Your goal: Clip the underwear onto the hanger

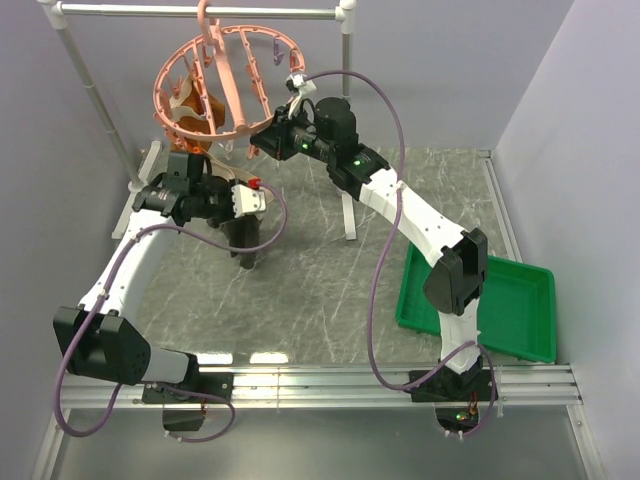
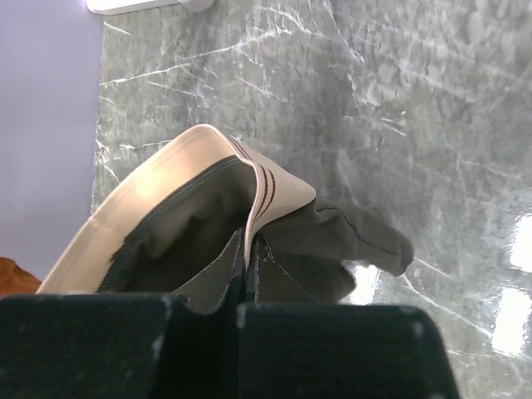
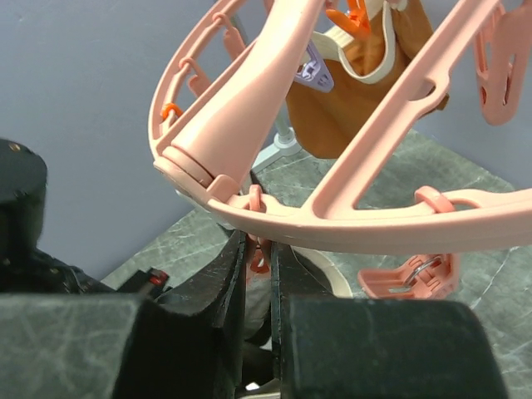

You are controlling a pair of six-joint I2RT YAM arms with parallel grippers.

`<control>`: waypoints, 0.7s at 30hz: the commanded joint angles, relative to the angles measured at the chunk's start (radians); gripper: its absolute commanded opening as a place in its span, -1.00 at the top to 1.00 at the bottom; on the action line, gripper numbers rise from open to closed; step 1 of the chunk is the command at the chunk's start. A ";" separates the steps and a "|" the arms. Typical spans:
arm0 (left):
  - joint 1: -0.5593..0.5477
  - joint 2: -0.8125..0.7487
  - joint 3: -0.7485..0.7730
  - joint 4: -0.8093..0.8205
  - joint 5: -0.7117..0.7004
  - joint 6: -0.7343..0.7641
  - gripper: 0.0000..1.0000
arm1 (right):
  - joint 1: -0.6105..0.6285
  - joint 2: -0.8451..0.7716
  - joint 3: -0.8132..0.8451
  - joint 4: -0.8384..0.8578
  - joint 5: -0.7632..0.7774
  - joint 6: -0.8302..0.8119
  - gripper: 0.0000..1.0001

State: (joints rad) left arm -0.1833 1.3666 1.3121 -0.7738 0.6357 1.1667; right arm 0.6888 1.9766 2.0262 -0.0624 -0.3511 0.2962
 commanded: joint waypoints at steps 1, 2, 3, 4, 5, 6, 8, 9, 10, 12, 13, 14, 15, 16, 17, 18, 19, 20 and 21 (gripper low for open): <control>0.033 0.008 0.064 -0.053 0.096 -0.042 0.99 | -0.015 -0.073 -0.007 0.045 -0.023 0.015 1.00; 0.041 0.003 0.068 -0.047 0.105 -0.056 0.99 | -0.017 -0.071 -0.007 0.045 -0.025 0.020 1.00; 0.048 -0.001 0.070 -0.041 0.107 -0.062 0.99 | -0.015 -0.070 -0.007 0.047 -0.025 0.023 1.00; 0.051 -0.006 0.069 -0.027 0.108 -0.074 0.99 | -0.018 -0.070 -0.007 0.047 -0.028 0.026 1.00; 0.053 -0.011 0.067 -0.009 0.107 -0.087 0.99 | -0.018 -0.070 -0.007 0.047 -0.031 0.032 1.00; 0.056 -0.020 0.065 0.002 0.105 -0.094 0.99 | -0.018 -0.070 -0.006 0.049 -0.034 0.034 1.00; 0.056 -0.026 0.064 0.054 0.091 -0.137 0.99 | -0.021 -0.068 -0.007 0.049 -0.045 0.041 1.00; 0.061 -0.029 0.064 0.074 0.088 -0.159 0.99 | -0.020 -0.068 -0.007 0.053 -0.049 0.046 1.00; 0.062 -0.029 0.067 0.091 0.087 -0.195 0.99 | -0.020 -0.068 -0.011 0.053 -0.052 0.050 1.00; 0.064 -0.024 0.079 0.119 0.091 -0.222 0.99 | -0.020 -0.071 -0.014 0.058 -0.060 0.061 1.00; 0.064 -0.024 0.081 0.129 0.091 -0.257 0.99 | -0.021 -0.070 -0.017 0.059 -0.065 0.064 1.00; 0.065 -0.024 0.084 0.155 0.094 -0.274 0.99 | -0.020 -0.071 -0.017 0.058 -0.066 0.066 1.00; 0.071 -0.027 0.084 0.162 0.099 -0.285 0.99 | -0.020 -0.071 -0.018 0.056 -0.068 0.067 1.00; 0.074 -0.029 0.081 0.174 0.102 -0.307 0.99 | -0.021 -0.074 -0.023 0.056 -0.068 0.066 1.00; 0.076 -0.034 0.078 0.189 0.104 -0.314 0.99 | -0.020 -0.074 -0.026 0.059 -0.066 0.064 1.00; 0.079 -0.040 0.072 0.208 0.101 -0.318 0.99 | -0.021 -0.078 -0.027 0.056 -0.066 0.063 1.00; 0.081 -0.043 0.069 0.223 0.098 -0.337 0.99 | -0.020 -0.079 -0.029 0.056 -0.068 0.063 1.00; 0.082 -0.043 0.065 0.234 0.094 -0.344 0.99 | -0.018 -0.081 -0.030 0.058 -0.069 0.061 1.00; 0.085 -0.043 0.067 0.244 0.090 -0.349 0.99 | -0.020 -0.081 -0.030 0.059 -0.071 0.063 1.00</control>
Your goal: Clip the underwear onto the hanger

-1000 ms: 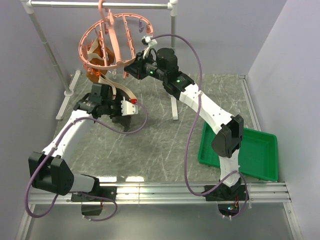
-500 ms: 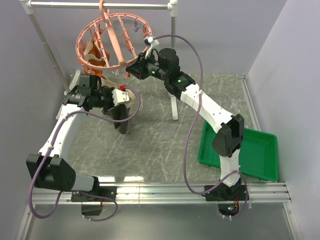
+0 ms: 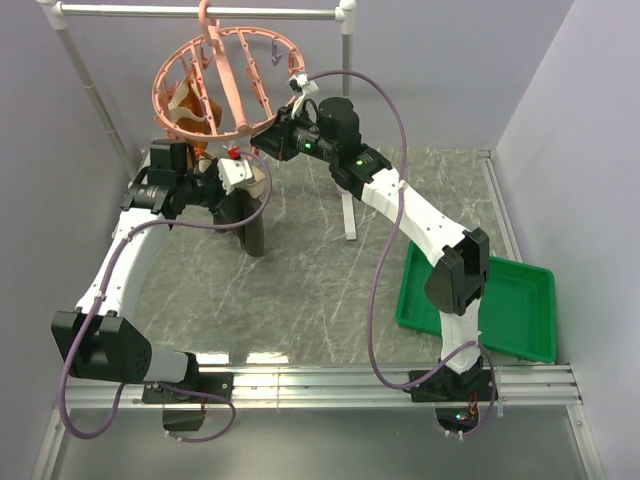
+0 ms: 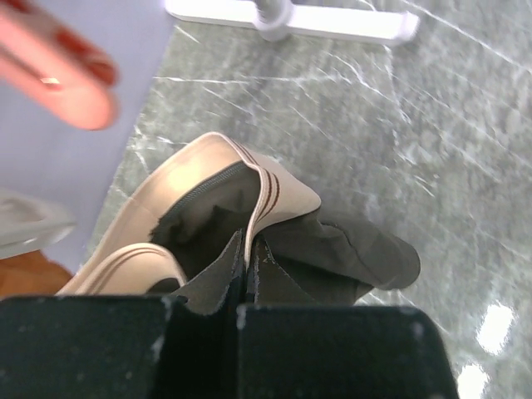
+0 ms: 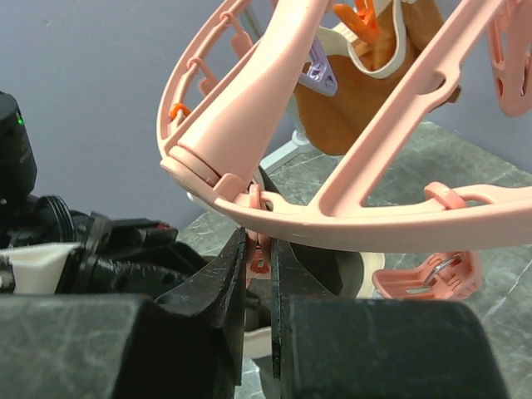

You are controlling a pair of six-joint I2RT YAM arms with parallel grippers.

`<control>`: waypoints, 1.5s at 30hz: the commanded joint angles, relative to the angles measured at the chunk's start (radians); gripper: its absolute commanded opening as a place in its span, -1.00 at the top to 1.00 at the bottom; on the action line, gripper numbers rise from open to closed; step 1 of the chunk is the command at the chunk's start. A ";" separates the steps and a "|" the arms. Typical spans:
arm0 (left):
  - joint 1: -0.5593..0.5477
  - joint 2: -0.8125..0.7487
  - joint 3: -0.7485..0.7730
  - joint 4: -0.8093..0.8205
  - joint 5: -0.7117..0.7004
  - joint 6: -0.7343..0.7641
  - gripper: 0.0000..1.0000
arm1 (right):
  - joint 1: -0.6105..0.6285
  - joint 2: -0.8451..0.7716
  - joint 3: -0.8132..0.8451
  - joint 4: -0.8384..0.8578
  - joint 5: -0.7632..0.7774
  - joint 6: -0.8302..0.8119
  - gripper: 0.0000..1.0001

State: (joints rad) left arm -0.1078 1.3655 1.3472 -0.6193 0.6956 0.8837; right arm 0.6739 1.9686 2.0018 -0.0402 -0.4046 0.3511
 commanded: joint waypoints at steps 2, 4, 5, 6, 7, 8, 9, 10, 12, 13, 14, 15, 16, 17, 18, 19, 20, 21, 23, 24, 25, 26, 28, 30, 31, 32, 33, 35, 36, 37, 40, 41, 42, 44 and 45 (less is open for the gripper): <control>0.011 -0.037 0.038 0.096 0.018 -0.084 0.99 | -0.007 -0.074 -0.009 0.037 -0.023 0.011 1.00; 0.019 -0.026 0.052 0.107 0.015 -0.103 0.99 | -0.005 -0.071 -0.011 0.039 -0.028 0.012 1.00; 0.019 -0.025 0.058 0.110 0.015 -0.109 0.99 | -0.007 -0.073 -0.011 0.039 -0.030 0.014 1.00; 0.022 -0.017 0.069 0.113 0.016 -0.115 0.99 | -0.005 -0.073 -0.012 0.039 -0.030 0.014 1.00; 0.023 -0.016 0.073 0.122 0.021 -0.127 0.99 | -0.005 -0.073 -0.014 0.039 -0.031 0.015 1.00; 0.023 -0.011 0.078 0.124 0.022 -0.127 0.99 | -0.005 -0.073 -0.012 0.039 -0.036 0.017 1.00; 0.023 -0.013 0.079 0.131 0.018 -0.143 1.00 | -0.005 -0.071 -0.011 0.039 -0.036 0.019 1.00; 0.023 -0.013 0.078 0.154 0.013 -0.149 0.99 | -0.004 -0.071 -0.011 0.039 -0.037 0.020 1.00; 0.023 -0.009 0.082 0.167 0.001 -0.160 0.99 | -0.002 -0.071 -0.009 0.037 -0.030 0.017 1.00; 0.023 -0.009 0.082 0.167 0.001 -0.160 0.99 | -0.002 -0.071 -0.009 0.037 -0.027 0.015 1.00; 0.023 -0.011 0.081 0.173 0.004 -0.160 0.99 | 0.000 -0.070 -0.008 0.033 -0.017 0.017 1.00; 0.023 -0.013 0.079 0.176 0.004 -0.161 0.99 | 0.000 -0.068 -0.008 0.031 -0.017 0.015 1.00; 0.023 -0.014 0.078 0.179 0.004 -0.160 0.99 | 0.000 -0.068 -0.006 0.031 -0.016 0.015 1.00; 0.023 -0.013 0.081 0.171 0.005 -0.157 0.99 | 0.001 -0.066 -0.006 0.030 -0.011 0.015 1.00; 0.023 -0.009 0.082 0.165 0.010 -0.143 0.99 | 0.004 -0.066 -0.003 0.028 -0.008 0.015 1.00; 0.023 -0.008 0.084 0.155 0.013 -0.135 0.99 | 0.004 -0.065 -0.001 0.026 -0.005 0.015 1.00; 0.023 -0.006 0.084 0.153 0.013 -0.135 0.99 | 0.004 -0.063 0.000 0.026 -0.002 0.015 1.00; 0.023 -0.006 0.083 0.153 0.010 -0.137 0.99 | 0.007 -0.060 0.009 0.022 0.003 0.015 1.00; 0.019 -0.003 0.084 0.153 0.004 -0.131 0.99 | 0.010 -0.054 0.017 0.010 0.013 0.014 1.00; 0.016 -0.005 0.081 0.159 -0.010 -0.138 0.99 | 0.010 -0.054 0.021 0.005 0.024 0.012 1.00; 0.014 -0.003 0.081 0.164 -0.010 -0.138 0.99 | 0.013 -0.053 0.023 0.002 0.029 0.012 1.00; 0.010 -0.003 0.079 0.165 -0.011 -0.137 0.99 | 0.015 -0.051 0.026 -0.009 0.030 0.011 1.00; 0.000 -0.008 0.072 0.176 -0.027 -0.135 0.99 | 0.021 -0.048 0.028 -0.021 0.038 0.011 1.00; -0.009 -0.013 0.058 0.182 -0.040 -0.123 0.99 | 0.024 -0.047 0.028 -0.029 0.049 0.011 1.00; -0.013 -0.019 0.053 0.185 -0.051 -0.117 0.99 | 0.024 -0.043 0.029 -0.030 0.055 0.009 1.00; -0.026 -0.020 0.044 0.188 -0.060 -0.112 0.99 | 0.026 -0.043 0.031 -0.036 0.058 0.011 1.00; -0.032 -0.023 0.041 0.190 -0.070 -0.100 0.99 | 0.027 -0.040 0.032 -0.038 0.064 0.015 1.00; -0.042 -0.026 0.033 0.201 -0.085 -0.103 0.99 | 0.027 -0.034 0.038 -0.046 0.067 0.019 1.00; -0.046 -0.023 0.035 0.204 -0.091 -0.106 0.99 | 0.029 -0.033 0.041 -0.049 0.067 0.020 1.00; -0.047 -0.020 0.035 0.201 -0.093 -0.103 0.99 | 0.029 -0.034 0.043 -0.050 0.067 0.020 1.00; -0.056 -0.017 0.038 0.208 -0.105 -0.103 0.99 | 0.030 -0.028 0.049 -0.059 0.082 0.023 1.00; -0.059 -0.016 0.038 0.210 -0.111 -0.104 0.99 | 0.030 -0.027 0.052 -0.064 0.085 0.023 1.00; -0.062 -0.014 0.040 0.214 -0.117 -0.109 0.99 | 0.030 -0.024 0.060 -0.067 0.085 0.020 1.00; -0.063 -0.011 0.041 0.225 -0.126 -0.115 0.99 | 0.032 -0.024 0.061 -0.076 0.089 0.017 1.00; -0.063 -0.011 0.044 0.228 -0.130 -0.118 0.99 | 0.032 -0.024 0.060 -0.081 0.093 0.009 1.00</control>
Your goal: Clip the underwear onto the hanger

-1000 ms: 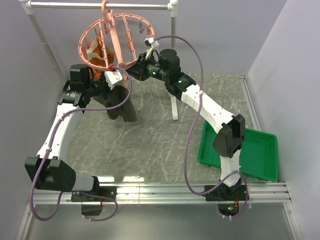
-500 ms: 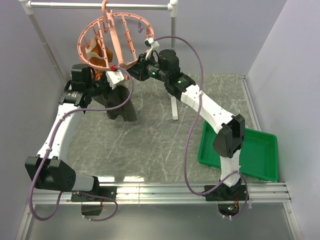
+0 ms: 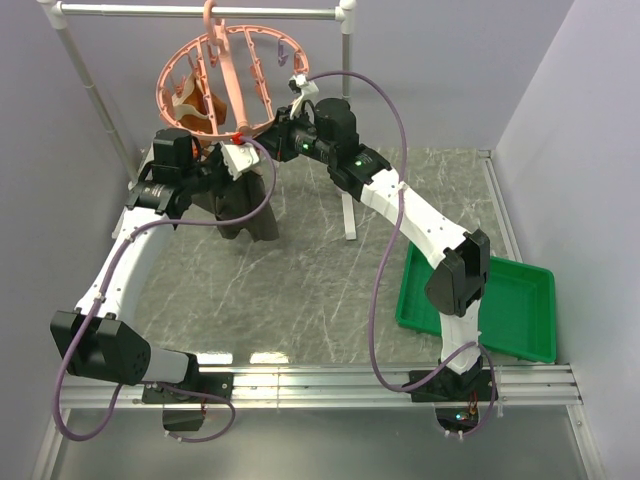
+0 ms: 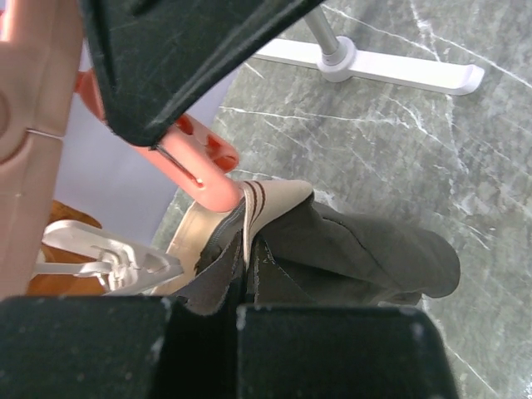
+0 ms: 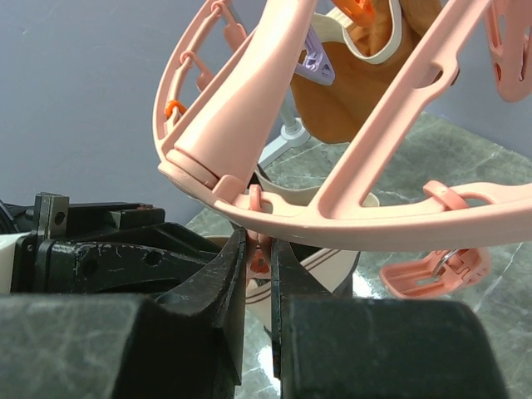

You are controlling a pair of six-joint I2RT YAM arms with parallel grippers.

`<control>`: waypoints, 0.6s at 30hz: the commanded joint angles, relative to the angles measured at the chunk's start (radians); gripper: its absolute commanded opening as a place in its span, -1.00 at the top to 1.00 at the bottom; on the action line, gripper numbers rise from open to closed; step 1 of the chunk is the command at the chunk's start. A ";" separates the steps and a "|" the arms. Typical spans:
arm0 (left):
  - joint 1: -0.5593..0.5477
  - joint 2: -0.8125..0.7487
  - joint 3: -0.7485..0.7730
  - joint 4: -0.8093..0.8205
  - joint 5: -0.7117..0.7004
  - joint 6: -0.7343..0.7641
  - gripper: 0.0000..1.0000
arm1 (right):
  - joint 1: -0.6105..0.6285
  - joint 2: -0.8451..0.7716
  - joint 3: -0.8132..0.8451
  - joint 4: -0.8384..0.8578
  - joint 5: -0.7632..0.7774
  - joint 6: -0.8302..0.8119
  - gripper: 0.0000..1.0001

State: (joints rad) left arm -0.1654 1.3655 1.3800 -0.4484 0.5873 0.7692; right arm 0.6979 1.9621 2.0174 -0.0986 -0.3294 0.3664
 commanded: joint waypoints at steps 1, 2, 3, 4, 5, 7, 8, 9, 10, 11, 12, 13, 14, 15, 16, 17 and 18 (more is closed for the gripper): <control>-0.006 -0.013 0.013 0.063 -0.026 -0.010 0.99 | 0.009 -0.017 0.044 -0.033 0.021 -0.009 1.00; -0.006 -0.013 0.011 0.076 -0.032 -0.014 0.99 | 0.012 -0.019 0.044 -0.036 0.024 -0.014 1.00; -0.006 -0.014 0.013 0.079 -0.044 -0.019 0.99 | 0.012 -0.019 0.044 -0.041 0.033 -0.021 1.00; -0.008 -0.013 0.013 0.083 -0.050 -0.022 0.99 | 0.012 -0.019 0.046 -0.046 0.039 -0.024 1.00; -0.011 -0.013 0.010 0.088 -0.053 -0.027 0.99 | 0.014 -0.017 0.050 -0.052 0.039 -0.027 1.00; -0.016 -0.014 0.008 0.099 -0.061 -0.028 0.99 | 0.017 -0.011 0.060 -0.065 0.044 -0.034 1.00; -0.020 -0.016 0.010 0.094 -0.061 -0.025 0.99 | 0.017 -0.005 0.069 -0.070 0.047 -0.035 1.00; -0.023 -0.014 0.010 0.096 -0.067 -0.027 0.99 | 0.021 -0.003 0.075 -0.076 0.049 -0.040 1.00; -0.026 -0.016 0.007 0.096 -0.063 -0.025 0.99 | 0.023 0.001 0.079 -0.084 0.052 -0.043 1.00; -0.032 -0.017 0.007 0.093 -0.061 -0.018 0.99 | 0.025 0.006 0.087 -0.088 0.056 -0.043 1.00; -0.037 -0.017 0.005 0.094 -0.067 -0.018 0.99 | 0.025 0.007 0.089 -0.092 0.059 -0.041 1.00; -0.046 -0.019 -0.002 0.094 -0.076 -0.015 0.99 | 0.026 0.009 0.093 -0.101 0.065 -0.044 1.00; -0.049 -0.022 -0.006 0.094 -0.080 -0.010 0.99 | 0.026 0.014 0.098 -0.105 0.070 -0.046 1.00; -0.052 -0.023 -0.009 0.100 -0.086 -0.014 0.99 | 0.028 0.014 0.101 -0.108 0.073 -0.049 1.00; -0.055 -0.028 -0.019 0.108 -0.092 -0.018 0.99 | 0.029 0.014 0.101 -0.115 0.078 -0.050 1.00; -0.062 -0.029 -0.022 0.122 -0.102 -0.025 0.99 | 0.028 0.014 0.103 -0.119 0.082 -0.052 1.00; -0.063 -0.031 -0.024 0.131 -0.112 -0.028 0.99 | 0.029 0.015 0.103 -0.124 0.085 -0.056 1.00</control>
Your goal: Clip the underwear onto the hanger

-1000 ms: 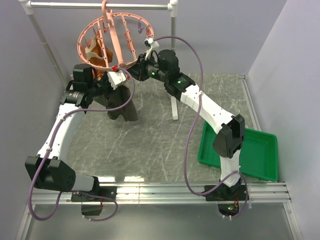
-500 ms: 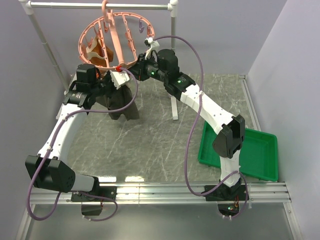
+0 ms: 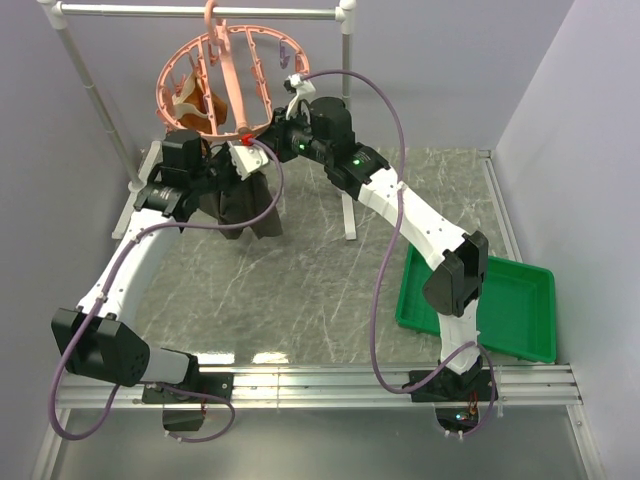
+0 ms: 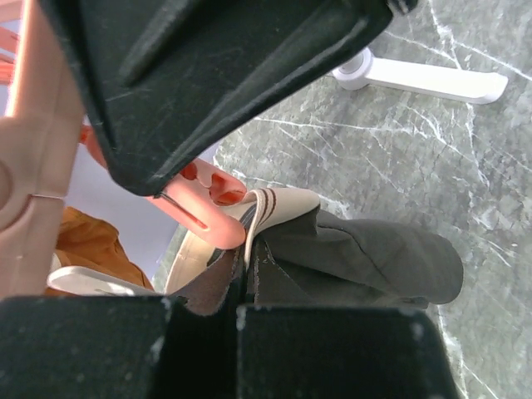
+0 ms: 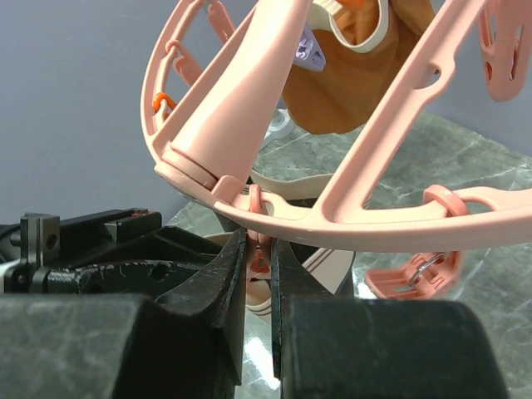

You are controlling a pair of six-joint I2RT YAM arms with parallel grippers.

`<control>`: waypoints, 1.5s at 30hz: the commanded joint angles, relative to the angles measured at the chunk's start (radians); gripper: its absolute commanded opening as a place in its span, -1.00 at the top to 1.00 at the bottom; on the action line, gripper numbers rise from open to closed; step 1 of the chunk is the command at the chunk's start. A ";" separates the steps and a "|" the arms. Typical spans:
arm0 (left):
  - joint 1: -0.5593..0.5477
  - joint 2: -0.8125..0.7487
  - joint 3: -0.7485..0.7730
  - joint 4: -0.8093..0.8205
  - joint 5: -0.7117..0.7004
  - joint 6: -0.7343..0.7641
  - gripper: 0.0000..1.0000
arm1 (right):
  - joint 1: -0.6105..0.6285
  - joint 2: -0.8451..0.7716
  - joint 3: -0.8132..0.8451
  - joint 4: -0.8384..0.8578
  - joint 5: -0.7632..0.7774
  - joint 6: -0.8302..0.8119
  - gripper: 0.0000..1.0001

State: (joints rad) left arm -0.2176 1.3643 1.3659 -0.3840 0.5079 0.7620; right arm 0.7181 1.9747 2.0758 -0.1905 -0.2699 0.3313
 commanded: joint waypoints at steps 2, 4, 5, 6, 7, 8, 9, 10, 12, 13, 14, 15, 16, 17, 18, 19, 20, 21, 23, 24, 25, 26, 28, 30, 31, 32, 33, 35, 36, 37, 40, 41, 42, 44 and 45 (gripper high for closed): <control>-0.019 -0.033 -0.019 0.091 -0.064 -0.030 0.99 | 0.009 0.004 0.047 -0.044 0.031 -0.028 1.00; -0.023 -0.031 -0.021 0.100 -0.086 -0.032 0.99 | 0.009 0.004 0.049 -0.052 0.044 -0.038 1.00; -0.029 -0.030 -0.021 0.105 -0.109 -0.030 0.99 | 0.009 0.004 0.053 -0.062 0.052 -0.043 1.00; -0.029 -0.028 -0.021 0.105 -0.114 -0.029 0.99 | 0.010 0.006 0.058 -0.066 0.067 -0.052 1.00; -0.029 -0.030 -0.021 0.109 -0.120 -0.030 0.99 | 0.011 0.006 0.059 -0.076 0.073 -0.058 1.00; -0.032 -0.030 -0.024 0.115 -0.126 -0.032 0.99 | 0.012 0.009 0.069 -0.082 0.081 -0.064 1.00; -0.032 -0.033 -0.027 0.125 -0.138 -0.032 0.99 | 0.012 0.009 0.072 -0.086 0.093 -0.070 1.00; -0.032 -0.033 -0.030 0.129 -0.140 -0.033 0.99 | 0.012 0.010 0.073 -0.089 0.097 -0.072 1.00; -0.035 -0.036 -0.034 0.146 -0.149 -0.039 0.99 | 0.015 0.015 0.076 -0.095 0.104 -0.080 1.00; -0.039 -0.034 -0.031 0.145 -0.147 -0.036 0.99 | 0.017 0.015 0.079 -0.102 0.121 -0.083 1.00; -0.040 -0.034 -0.031 0.145 -0.154 -0.038 0.99 | 0.018 0.016 0.082 -0.105 0.130 -0.086 1.00; -0.042 -0.034 -0.031 0.146 -0.157 -0.039 0.99 | 0.020 0.018 0.086 -0.110 0.138 -0.086 1.00; -0.045 -0.034 -0.031 0.145 -0.155 -0.039 0.99 | 0.021 0.019 0.087 -0.112 0.143 -0.086 1.00; -0.048 -0.034 -0.031 0.142 -0.154 -0.036 0.99 | 0.020 0.019 0.087 -0.113 0.144 -0.081 1.00; -0.051 -0.039 -0.037 0.149 -0.157 -0.038 0.99 | 0.020 0.021 0.087 -0.115 0.143 -0.075 1.00; -0.057 -0.039 -0.039 0.151 -0.157 -0.035 0.99 | 0.021 0.024 0.089 -0.115 0.140 -0.071 1.00; -0.062 -0.039 -0.040 0.152 -0.161 -0.036 0.99 | 0.023 0.024 0.089 -0.116 0.138 -0.067 1.00; -0.066 -0.042 -0.044 0.154 -0.163 -0.035 0.99 | 0.024 0.024 0.090 -0.115 0.139 -0.067 1.00; -0.077 -0.042 -0.045 0.157 -0.169 -0.036 0.99 | 0.026 0.029 0.090 -0.118 0.141 -0.064 1.00; -0.080 -0.045 -0.050 0.160 -0.170 -0.036 0.99 | 0.027 0.030 0.092 -0.121 0.144 -0.063 1.00; -0.085 -0.044 -0.051 0.160 -0.175 -0.033 0.99 | 0.027 0.030 0.093 -0.122 0.144 -0.063 1.00; -0.089 -0.045 -0.056 0.166 -0.189 -0.033 0.99 | 0.027 0.030 0.093 -0.124 0.149 -0.064 1.00; -0.095 -0.051 -0.065 0.181 -0.209 -0.029 0.99 | 0.027 0.030 0.093 -0.130 0.153 -0.069 1.00; -0.101 -0.057 -0.071 0.203 -0.238 -0.032 0.99 | 0.027 0.030 0.092 -0.141 0.167 -0.075 1.00; -0.104 -0.056 -0.070 0.204 -0.244 -0.035 0.99 | 0.029 0.030 0.092 -0.144 0.173 -0.077 1.00; -0.106 -0.056 -0.065 0.204 -0.259 -0.035 0.99 | 0.030 0.030 0.093 -0.147 0.182 -0.081 1.00; -0.109 -0.053 -0.065 0.204 -0.266 -0.035 0.99 | 0.032 0.030 0.095 -0.153 0.190 -0.084 1.00; -0.111 -0.054 -0.068 0.209 -0.279 -0.035 0.99 | 0.033 0.032 0.099 -0.156 0.202 -0.090 1.00; -0.111 -0.054 -0.071 0.206 -0.287 -0.032 0.99 | 0.034 0.032 0.101 -0.159 0.218 -0.092 1.00; -0.112 -0.056 -0.071 0.201 -0.292 -0.030 0.99 | 0.035 0.030 0.101 -0.159 0.225 -0.092 1.00; -0.112 -0.068 -0.090 0.203 -0.304 -0.026 0.99 | 0.040 0.029 0.101 -0.162 0.248 -0.092 1.00; -0.112 -0.070 -0.094 0.203 -0.308 -0.027 0.99 | 0.040 0.027 0.101 -0.162 0.251 -0.090 1.00; -0.114 -0.071 -0.097 0.200 -0.310 -0.027 0.99 | 0.040 0.027 0.101 -0.162 0.256 -0.089 1.00; -0.114 -0.070 -0.096 0.197 -0.316 -0.038 0.99 | 0.040 0.029 0.101 -0.164 0.256 -0.083 1.00; -0.115 -0.067 -0.096 0.197 -0.319 -0.043 0.99 | 0.040 0.027 0.099 -0.164 0.258 -0.078 1.00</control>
State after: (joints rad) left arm -0.3264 1.3319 1.2720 -0.2287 0.2142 0.7391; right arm 0.7486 1.9968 2.1410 -0.3187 -0.0422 0.2527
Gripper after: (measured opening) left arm 0.017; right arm 0.155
